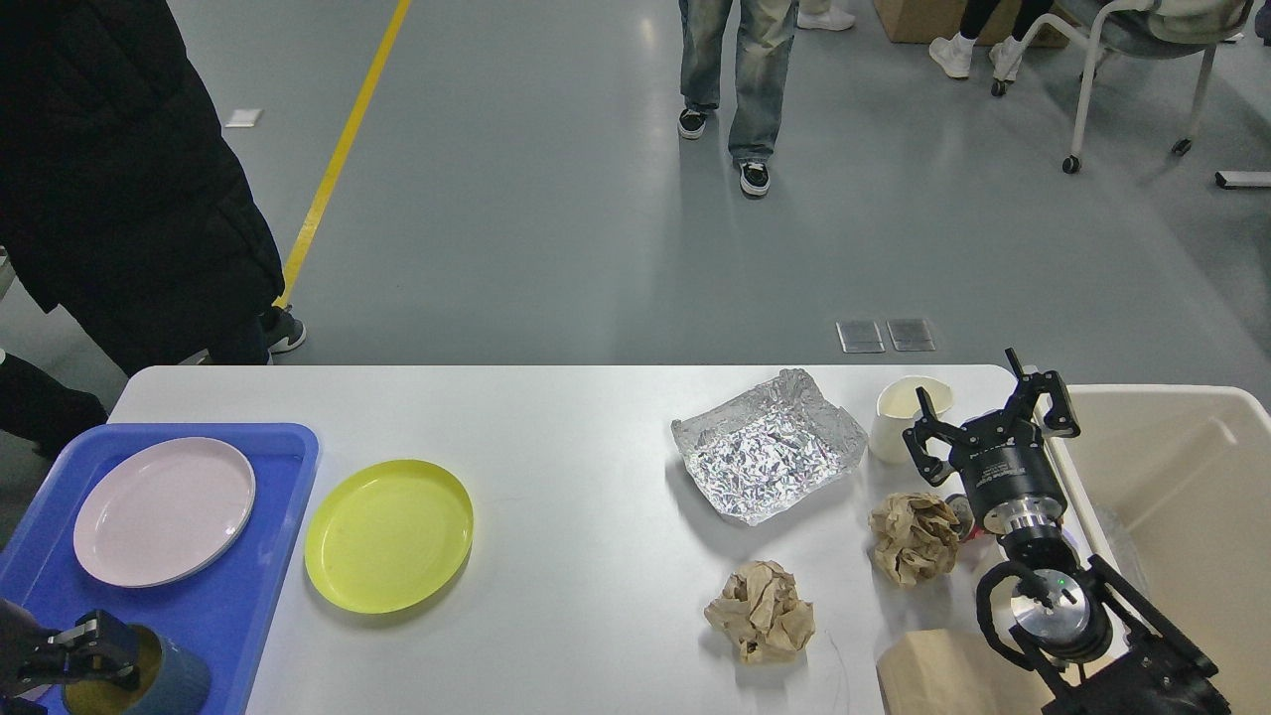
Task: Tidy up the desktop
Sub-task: 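Lift the dark mug and set it on the blue tray's near corner, then open the left gripper and raise it off the mug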
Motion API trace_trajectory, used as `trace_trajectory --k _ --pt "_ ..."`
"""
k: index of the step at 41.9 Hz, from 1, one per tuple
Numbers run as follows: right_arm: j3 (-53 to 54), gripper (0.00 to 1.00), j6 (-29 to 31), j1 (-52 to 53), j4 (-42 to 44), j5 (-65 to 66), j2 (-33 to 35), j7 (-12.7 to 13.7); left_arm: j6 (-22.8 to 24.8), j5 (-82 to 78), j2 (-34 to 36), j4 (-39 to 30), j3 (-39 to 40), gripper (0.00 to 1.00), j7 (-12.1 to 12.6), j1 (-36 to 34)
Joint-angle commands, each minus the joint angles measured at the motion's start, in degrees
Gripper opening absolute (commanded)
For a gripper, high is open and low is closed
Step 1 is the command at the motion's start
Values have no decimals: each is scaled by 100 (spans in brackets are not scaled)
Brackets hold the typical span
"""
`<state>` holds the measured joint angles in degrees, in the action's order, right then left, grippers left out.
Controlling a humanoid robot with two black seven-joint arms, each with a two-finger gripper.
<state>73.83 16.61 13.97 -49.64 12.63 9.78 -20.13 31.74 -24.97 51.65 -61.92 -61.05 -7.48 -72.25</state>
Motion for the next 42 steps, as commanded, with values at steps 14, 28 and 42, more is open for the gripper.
trace_trajectory --k 14,28,42 --pt "0 100 0 0 -1 3 -3 0 341 106 39 -1718 -2577 95 28 -3512" --pt "0 100 0 0 -1 3 -3 0 1097 2539 -2799 -2641 -4363 95 28 -6406" --pt "0 100 0 0 7 3 -3 0 1563 3621 -4295 -3344 -3283 95 28 -7900"
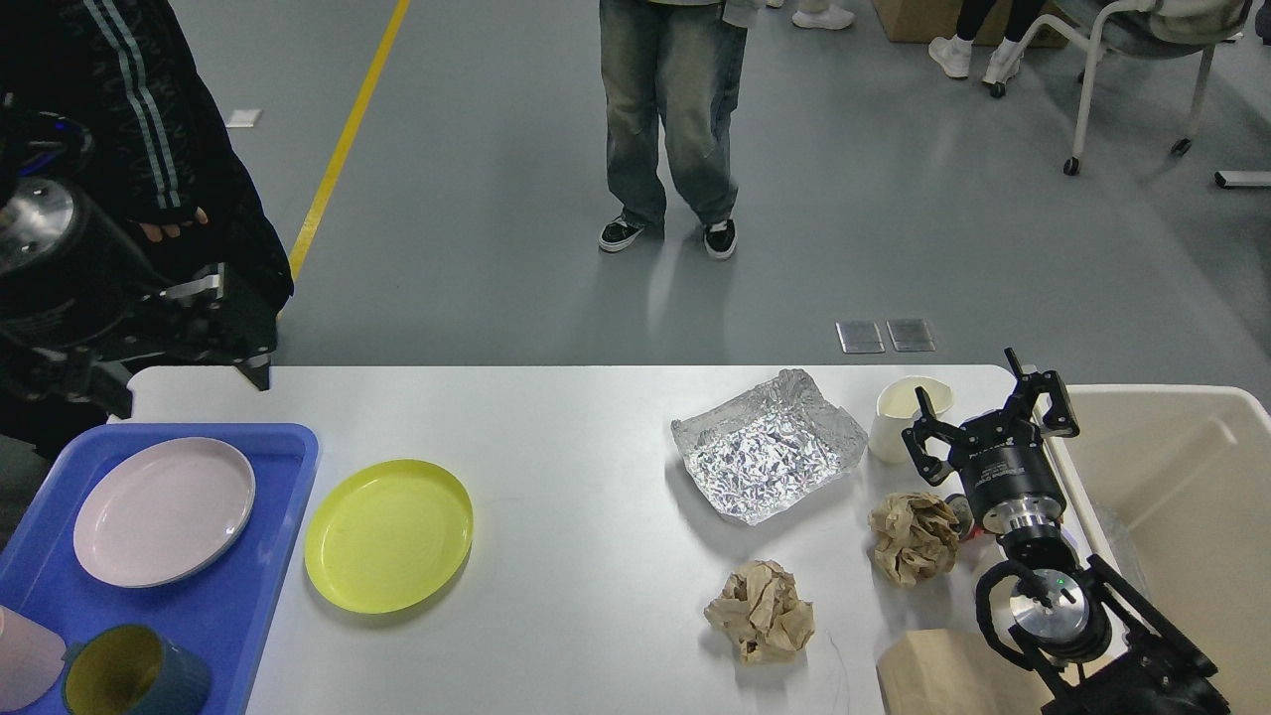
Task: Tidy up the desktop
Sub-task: 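Open the left gripper and raise it off the mug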
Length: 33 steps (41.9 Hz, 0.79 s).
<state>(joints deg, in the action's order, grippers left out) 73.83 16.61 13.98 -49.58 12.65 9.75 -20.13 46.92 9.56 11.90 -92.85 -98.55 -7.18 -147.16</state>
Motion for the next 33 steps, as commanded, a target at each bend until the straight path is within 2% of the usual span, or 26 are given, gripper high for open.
trace_trajectory --k 1,7,18,33 --pt "0 100 0 -1 1 1 0 0 45 186 -337 -286 573 95 -3 -471" --pt "0 100 0 -1 1 1 0 0 211 344 -407 -391 934 95 -12 -726" --pt "0 100 0 -1 1 1 9 0 291 380 -478 -356 987 96 -21 -542" --pt "0 100 0 -1 -7 1 9 0 -376 380 76 -145 943 94 -56 635"
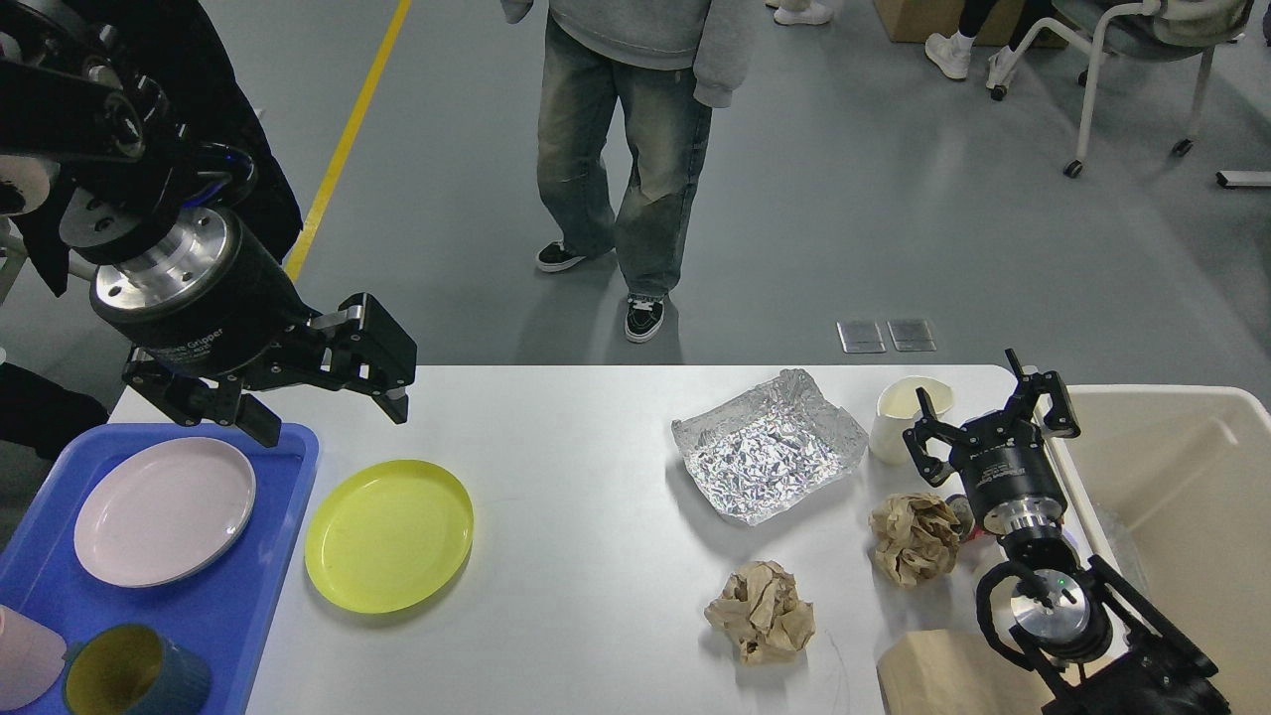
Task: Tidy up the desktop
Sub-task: 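Open the left gripper and raise it off the mug, then lower the left gripper to the yellow plate rim and grasp it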
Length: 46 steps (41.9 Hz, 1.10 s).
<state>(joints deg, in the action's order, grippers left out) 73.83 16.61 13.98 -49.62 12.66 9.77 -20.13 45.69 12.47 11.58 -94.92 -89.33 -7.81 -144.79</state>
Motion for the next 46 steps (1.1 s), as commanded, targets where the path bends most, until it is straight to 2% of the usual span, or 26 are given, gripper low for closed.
trace_trajectory --k 1,10,17,22,23,26,28,33,46 --pt "0 100 0 0 -4 0 7 0 -341 132 107 62 21 93 17 468" --pt "0 100 0 0 -4 0 -2 0 -1351 878 212 62 -32 90 52 1374" --pt "0 100 0 0 -4 -9 7 0 -2274 2003 441 228 21 89 122 2384" --pt "0 100 0 0 -4 0 -2 0 -2854 2479 503 386 310 90 508 2999" --pt "0 100 0 0 -4 0 7 0 -3099 2592 537 482 546 89 718 3244" --pt "0 100 0 0 -4 0 7 0 -3504 2672 739 597 951 89 1000 3667" --pt "0 100 0 0 -4 0 -2 0 -3742 2681 915 659 1259 90 1089 3922" --pt "0 100 0 0 -4 0 7 0 -4269 2681 1214 983 1918 90 1054 4721" --pt "0 100 0 0 -4 0 7 0 -4911 2708 1381 1520 2709 89 1054 6136"
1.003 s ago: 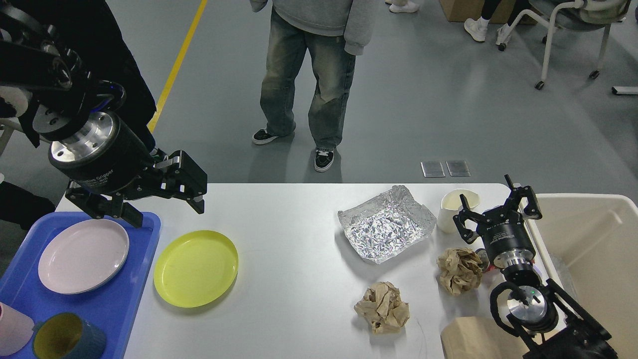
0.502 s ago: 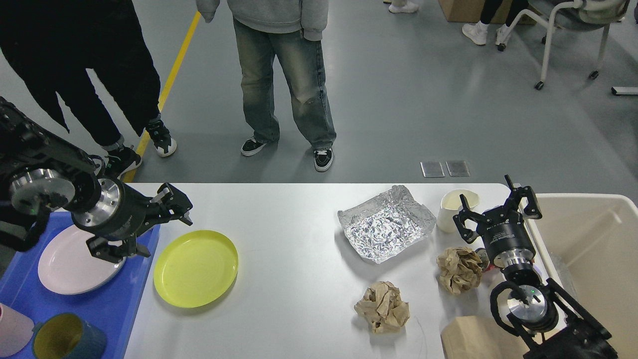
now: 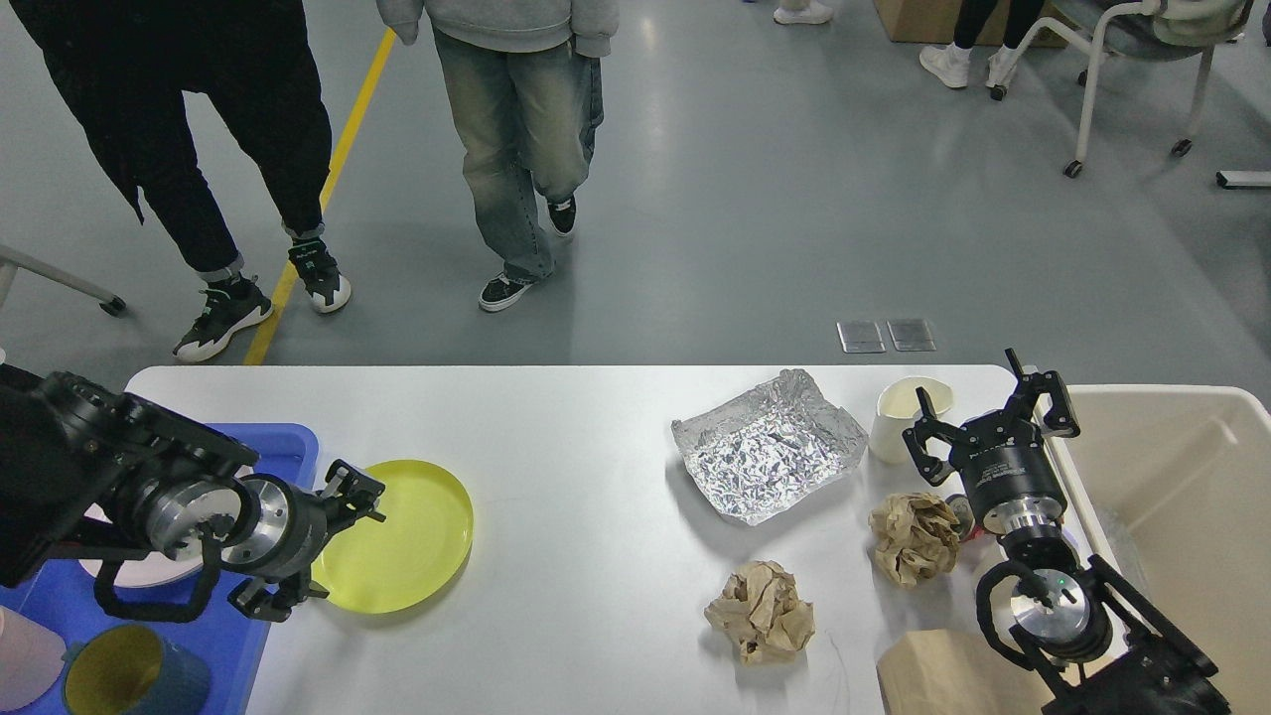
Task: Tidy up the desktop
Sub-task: 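Lower the left gripper to the yellow plate rim and grasp it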
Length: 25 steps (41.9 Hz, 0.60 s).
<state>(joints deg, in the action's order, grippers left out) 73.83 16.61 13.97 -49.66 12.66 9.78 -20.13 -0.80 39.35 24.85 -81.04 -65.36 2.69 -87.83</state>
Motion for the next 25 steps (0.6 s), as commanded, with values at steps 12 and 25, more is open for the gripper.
trace_trajectory --k 12,25 --pt "0 100 0 0 0 0 -2 0 -324 11 319 677 981 89 -6 1364" --pt "0 100 0 0 0 -9 -2 0 -324 11 363 835 1131 80 -6 1514"
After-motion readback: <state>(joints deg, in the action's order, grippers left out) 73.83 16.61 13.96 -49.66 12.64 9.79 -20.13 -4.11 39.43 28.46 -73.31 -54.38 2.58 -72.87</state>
